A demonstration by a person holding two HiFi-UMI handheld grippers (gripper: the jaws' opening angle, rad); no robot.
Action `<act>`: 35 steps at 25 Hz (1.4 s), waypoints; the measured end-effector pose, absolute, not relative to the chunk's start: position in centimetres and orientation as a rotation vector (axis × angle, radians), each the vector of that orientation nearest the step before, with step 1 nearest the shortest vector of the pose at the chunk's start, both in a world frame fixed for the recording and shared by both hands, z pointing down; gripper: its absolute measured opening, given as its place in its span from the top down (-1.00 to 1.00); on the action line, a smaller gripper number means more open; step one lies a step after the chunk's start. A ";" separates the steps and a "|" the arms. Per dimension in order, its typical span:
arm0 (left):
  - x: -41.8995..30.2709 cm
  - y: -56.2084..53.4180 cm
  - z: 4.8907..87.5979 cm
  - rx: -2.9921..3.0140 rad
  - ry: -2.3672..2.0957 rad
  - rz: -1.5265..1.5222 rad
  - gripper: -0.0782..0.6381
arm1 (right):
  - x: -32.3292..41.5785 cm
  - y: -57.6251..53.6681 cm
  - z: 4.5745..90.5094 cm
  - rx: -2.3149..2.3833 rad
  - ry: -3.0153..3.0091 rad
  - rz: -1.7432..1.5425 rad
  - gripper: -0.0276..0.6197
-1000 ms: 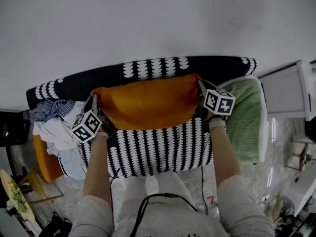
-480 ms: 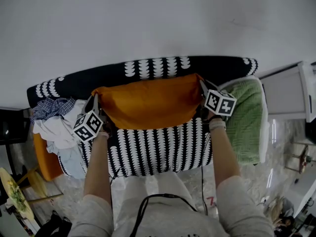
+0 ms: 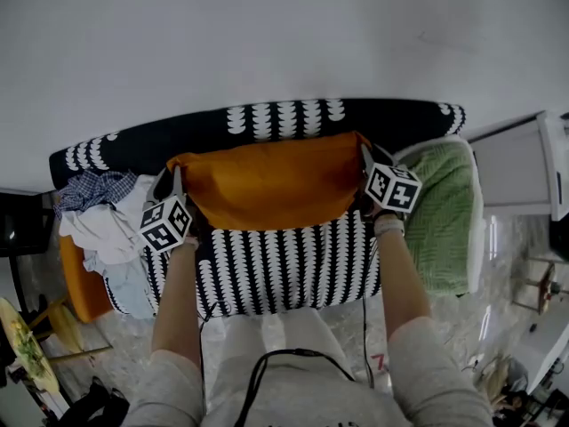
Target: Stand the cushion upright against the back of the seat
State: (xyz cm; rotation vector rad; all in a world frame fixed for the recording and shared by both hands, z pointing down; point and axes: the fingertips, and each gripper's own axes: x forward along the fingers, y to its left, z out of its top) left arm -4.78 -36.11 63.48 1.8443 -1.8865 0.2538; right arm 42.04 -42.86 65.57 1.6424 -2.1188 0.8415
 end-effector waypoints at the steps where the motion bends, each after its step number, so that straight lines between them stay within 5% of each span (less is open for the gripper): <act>1: -4.7 -36.0 63.4 1.852 -1.888 0.258 0.56 | 42.1 -42.7 65.6 1.657 -2.110 0.823 0.69; 7: -4.8 -35.5 63.2 1.872 -1.921 0.294 0.46 | 43.1 -42.2 66.0 1.731 -2.070 0.779 0.22; 10: -4.9 -34.9 62.9 1.877 -1.937 0.301 0.42 | 43.5 -41.5 65.6 1.760 -2.069 0.776 0.14; 26: -1.4 -30.8 62.8 1.962 -1.841 0.352 0.43 | 41.0 -36.2 64.2 1.560 -2.157 0.614 0.17; 35: 5.2 -27.8 61.9 2.153 -1.543 0.280 0.43 | 34.7 -31.4 62.4 1.334 -2.277 0.578 0.65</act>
